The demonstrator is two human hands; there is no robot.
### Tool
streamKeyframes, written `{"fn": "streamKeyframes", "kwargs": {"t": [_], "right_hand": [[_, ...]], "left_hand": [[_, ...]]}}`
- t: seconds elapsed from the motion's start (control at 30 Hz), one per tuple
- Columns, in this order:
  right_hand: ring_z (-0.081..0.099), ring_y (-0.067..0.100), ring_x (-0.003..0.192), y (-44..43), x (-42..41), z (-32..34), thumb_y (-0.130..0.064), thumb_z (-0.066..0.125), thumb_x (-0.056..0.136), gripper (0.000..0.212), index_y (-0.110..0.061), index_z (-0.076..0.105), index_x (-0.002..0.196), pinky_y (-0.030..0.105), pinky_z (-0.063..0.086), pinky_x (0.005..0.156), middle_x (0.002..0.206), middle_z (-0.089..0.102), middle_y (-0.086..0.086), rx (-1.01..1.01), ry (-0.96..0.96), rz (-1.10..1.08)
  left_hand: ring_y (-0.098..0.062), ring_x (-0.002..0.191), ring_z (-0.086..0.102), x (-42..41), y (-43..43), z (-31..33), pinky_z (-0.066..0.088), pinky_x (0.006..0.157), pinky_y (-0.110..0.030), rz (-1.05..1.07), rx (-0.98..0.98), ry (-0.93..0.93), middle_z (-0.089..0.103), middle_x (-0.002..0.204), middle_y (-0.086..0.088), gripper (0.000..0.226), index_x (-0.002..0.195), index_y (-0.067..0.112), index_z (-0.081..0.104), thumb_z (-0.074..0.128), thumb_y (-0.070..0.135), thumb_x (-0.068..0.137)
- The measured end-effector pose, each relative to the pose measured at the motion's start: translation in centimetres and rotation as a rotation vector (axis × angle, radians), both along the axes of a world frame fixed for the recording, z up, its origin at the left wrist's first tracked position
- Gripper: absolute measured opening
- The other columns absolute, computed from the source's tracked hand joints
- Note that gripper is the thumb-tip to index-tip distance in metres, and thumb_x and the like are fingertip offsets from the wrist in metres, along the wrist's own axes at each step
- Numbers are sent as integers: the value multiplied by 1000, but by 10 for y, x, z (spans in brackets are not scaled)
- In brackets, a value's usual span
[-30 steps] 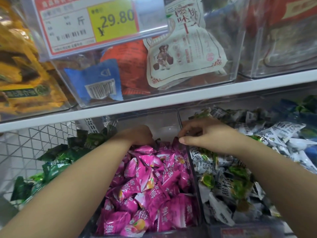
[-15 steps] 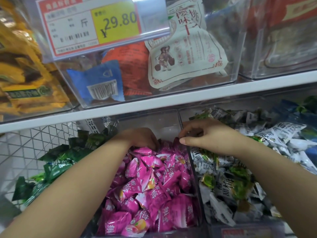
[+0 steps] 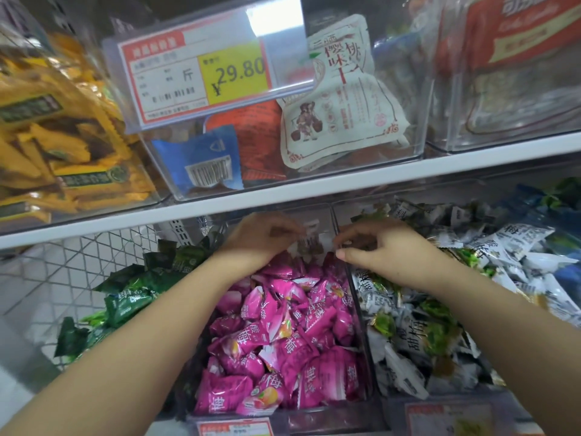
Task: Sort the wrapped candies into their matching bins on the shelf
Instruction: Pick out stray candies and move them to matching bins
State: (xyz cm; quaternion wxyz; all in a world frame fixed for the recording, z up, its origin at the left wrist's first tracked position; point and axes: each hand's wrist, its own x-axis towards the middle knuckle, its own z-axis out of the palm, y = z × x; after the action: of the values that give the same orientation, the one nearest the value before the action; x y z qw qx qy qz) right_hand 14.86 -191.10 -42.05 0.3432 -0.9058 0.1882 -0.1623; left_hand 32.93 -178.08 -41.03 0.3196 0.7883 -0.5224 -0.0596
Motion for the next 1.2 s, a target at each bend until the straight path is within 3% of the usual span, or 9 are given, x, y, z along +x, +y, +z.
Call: {"fn": "streamKeyframes", "kwargs": {"t": [0.13, 0.23, 0.4, 0.63, 0.77, 0.87, 1.07, 1.13, 1.2], "right_hand": [[55, 6, 107, 8, -10, 7, -40, 68, 82, 54, -30, 48, 131, 13, 39, 88, 119, 58, -12, 90, -184, -49], [57, -2, 96, 13, -13, 10, -31, 70, 81, 46, -27, 52, 123, -4, 36, 75, 108, 61, -17, 149, -292, -31], [63, 11, 71, 4, -27, 7, -24, 67, 85, 22, -44, 56, 89, 22, 49, 62, 85, 66, -13, 83, -346, -207], [60, 22, 93, -7, -32, 3, -27, 65, 79, 38, -30, 62, 117, 36, 52, 79, 108, 64, -1, -216, -236, -395], [61, 13, 74, 4, -23, 6, -23, 61, 83, 24, -28, 68, 106, 23, 45, 71, 105, 65, -5, -236, -204, -306], [57, 7, 90, 11, -17, 8, -21, 59, 88, 22, -25, 68, 108, 15, 36, 75, 106, 64, -9, -243, -161, -192], [44, -22, 49, 15, -12, 11, -33, 54, 93, 26, -32, 61, 119, 3, 34, 48, 94, 56, -19, -245, 41, -30], [43, -24, 51, 15, -10, 12, -33, 54, 94, 28, -32, 60, 120, 1, 34, 51, 93, 57, -23, -266, 90, 13], [49, -20, 70, 13, -7, 12, -35, 54, 93, 28, -32, 61, 120, -1, 33, 62, 118, 59, -18, -287, 110, 42]], "left_hand": [[17, 91, 57, -26, 10, 14, 40, 87, -5, 1, -139, 134, 62, 85, 41, 32, 71, 57, 66, 66, 29, 86], [13, 93, 59, -42, 6, 18, 40, 87, -5, -68, -190, 243, 65, 84, 35, 35, 72, 50, 68, 67, 19, 87], [-1, 99, 61, -34, 4, 19, 44, 85, -8, -21, -137, 144, 65, 108, 22, 21, 97, 43, 66, 61, 23, 92], [-14, 130, 40, -7, -2, -6, 30, 99, -22, 54, 355, -12, 39, 146, 8, 47, 138, 33, 43, 54, 41, 93], [-17, 124, 45, -8, -10, -16, 35, 100, -27, 36, 559, -61, 39, 147, 3, 67, 147, 32, 28, 52, 57, 89], [-21, 132, 40, -8, -9, -17, 30, 101, -26, 13, 739, -71, 37, 149, 2, 67, 144, 30, 32, 47, 62, 88], [-15, 142, 22, -16, 12, 4, 14, 113, -34, -123, 877, 5, 26, 155, 8, 57, 145, 34, 34, 32, 60, 94], [-13, 144, 17, -16, 21, 9, 12, 114, -34, -144, 905, 26, 20, 157, 9, 58, 146, 36, 29, 36, 60, 94], [-12, 145, 14, -17, 31, 11, 11, 114, -32, -156, 911, 9, 15, 158, 10, 62, 146, 40, 26, 40, 62, 91]]}}
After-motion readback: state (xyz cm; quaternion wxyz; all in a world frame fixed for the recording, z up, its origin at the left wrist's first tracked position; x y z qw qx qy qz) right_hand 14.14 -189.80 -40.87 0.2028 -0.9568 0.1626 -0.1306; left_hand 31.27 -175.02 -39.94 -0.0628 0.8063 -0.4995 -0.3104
